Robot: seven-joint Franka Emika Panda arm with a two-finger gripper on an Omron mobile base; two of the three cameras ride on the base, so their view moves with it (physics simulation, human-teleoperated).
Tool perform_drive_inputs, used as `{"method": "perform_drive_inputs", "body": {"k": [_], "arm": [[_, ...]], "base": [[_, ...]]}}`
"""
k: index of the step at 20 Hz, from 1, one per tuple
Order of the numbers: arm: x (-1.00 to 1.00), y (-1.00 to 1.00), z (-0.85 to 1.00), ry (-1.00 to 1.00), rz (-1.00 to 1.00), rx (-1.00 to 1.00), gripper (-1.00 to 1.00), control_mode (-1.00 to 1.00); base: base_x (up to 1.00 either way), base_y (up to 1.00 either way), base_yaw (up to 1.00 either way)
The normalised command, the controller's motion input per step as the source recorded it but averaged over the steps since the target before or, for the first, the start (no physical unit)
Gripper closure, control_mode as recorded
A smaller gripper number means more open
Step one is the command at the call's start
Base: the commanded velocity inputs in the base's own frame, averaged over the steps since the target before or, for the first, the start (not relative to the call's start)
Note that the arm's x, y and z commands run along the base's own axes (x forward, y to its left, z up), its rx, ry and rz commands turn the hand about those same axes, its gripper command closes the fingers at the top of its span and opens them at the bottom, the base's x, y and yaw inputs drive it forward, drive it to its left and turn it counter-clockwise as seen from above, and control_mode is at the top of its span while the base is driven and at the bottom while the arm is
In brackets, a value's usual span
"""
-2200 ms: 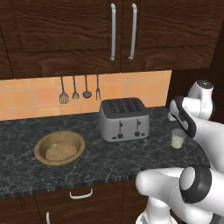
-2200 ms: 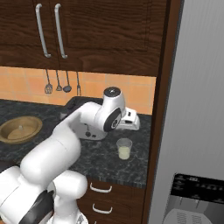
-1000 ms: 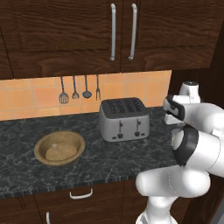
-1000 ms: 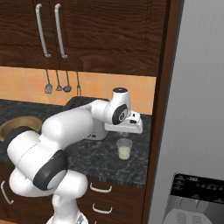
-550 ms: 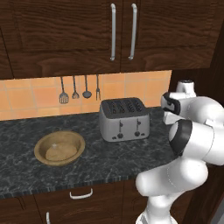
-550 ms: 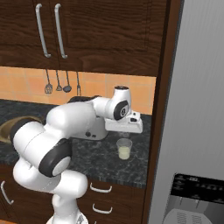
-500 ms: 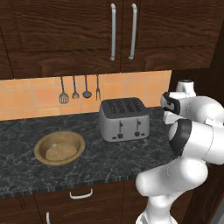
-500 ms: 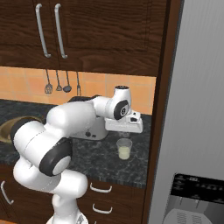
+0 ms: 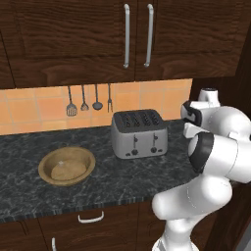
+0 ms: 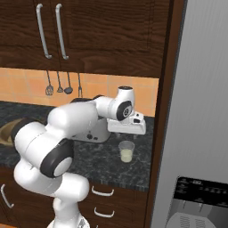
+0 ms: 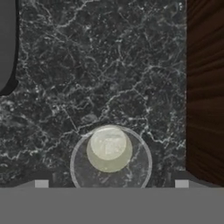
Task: Grab a lemon wedge from the fridge and one ice cube from the ice bowl, and put them in the glass of lemonade.
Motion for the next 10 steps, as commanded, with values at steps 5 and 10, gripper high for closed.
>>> {"method": "perform_drive_inputs", "body": {"k": [5,10], "arm": [[-0.43,0.0,0.12,-0.09,0.03,0.06,-1.0,-1.0],[-0.45,0.1,0.14,-0.04,0.05,0.01,-1.0,-1.0]], "base": [[0.0,0.0,0.0],[0.0,0.0,0.0]]}}
